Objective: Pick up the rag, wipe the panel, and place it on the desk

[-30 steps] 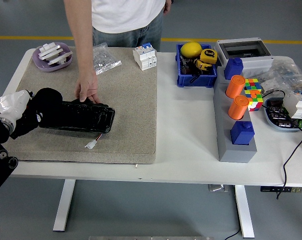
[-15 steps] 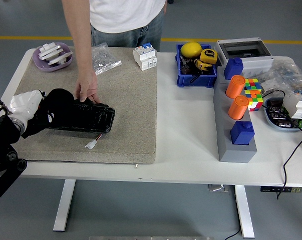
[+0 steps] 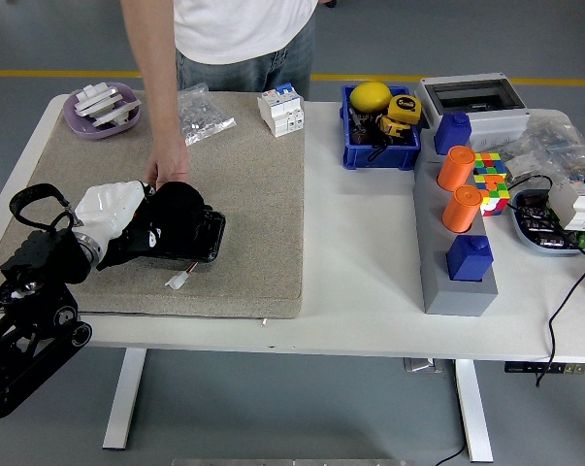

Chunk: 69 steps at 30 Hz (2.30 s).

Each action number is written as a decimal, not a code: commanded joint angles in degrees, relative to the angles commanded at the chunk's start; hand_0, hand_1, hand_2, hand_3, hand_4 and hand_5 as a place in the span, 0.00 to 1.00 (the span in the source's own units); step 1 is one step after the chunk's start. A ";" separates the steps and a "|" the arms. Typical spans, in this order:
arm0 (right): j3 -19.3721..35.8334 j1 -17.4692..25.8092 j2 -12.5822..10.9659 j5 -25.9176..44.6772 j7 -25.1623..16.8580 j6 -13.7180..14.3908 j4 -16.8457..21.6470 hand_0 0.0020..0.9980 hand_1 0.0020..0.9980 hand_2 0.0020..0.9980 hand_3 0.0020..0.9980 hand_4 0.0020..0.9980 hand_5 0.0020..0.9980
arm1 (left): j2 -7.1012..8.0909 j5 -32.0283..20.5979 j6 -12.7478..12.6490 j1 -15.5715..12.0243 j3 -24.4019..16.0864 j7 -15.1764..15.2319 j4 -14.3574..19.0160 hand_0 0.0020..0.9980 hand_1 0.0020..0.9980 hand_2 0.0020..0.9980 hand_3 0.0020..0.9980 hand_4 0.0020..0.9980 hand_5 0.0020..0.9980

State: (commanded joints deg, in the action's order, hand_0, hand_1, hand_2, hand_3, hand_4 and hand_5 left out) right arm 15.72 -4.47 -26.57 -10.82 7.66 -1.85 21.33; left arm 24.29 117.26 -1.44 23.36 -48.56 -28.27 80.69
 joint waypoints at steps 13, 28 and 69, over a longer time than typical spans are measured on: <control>-0.49 -0.09 -0.01 0.15 0.04 -0.02 0.11 0.77 0.66 0.69 0.73 1.00 0.62 | -2.32 -0.18 0.21 2.33 4.25 -0.78 1.15 0.28 0.46 0.60 0.49 0.06 0.00; -0.68 -0.01 -0.06 0.28 0.04 0.01 0.15 0.77 0.66 0.69 0.73 1.00 0.62 | -2.59 0.11 -0.24 1.68 3.91 -1.02 -0.32 0.28 0.46 0.59 0.48 0.05 0.00; -0.99 0.34 -0.07 0.38 -0.03 0.03 0.31 0.77 0.66 0.69 0.73 1.00 0.62 | 0.28 5.10 -2.13 -4.90 -13.38 -1.13 -9.11 0.29 0.46 0.59 0.49 0.09 0.00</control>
State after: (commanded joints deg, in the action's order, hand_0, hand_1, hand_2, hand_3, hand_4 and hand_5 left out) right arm 14.73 -4.12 -26.64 -10.44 7.64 -1.82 21.64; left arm 24.57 122.36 -3.58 18.46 -61.94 -29.40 71.59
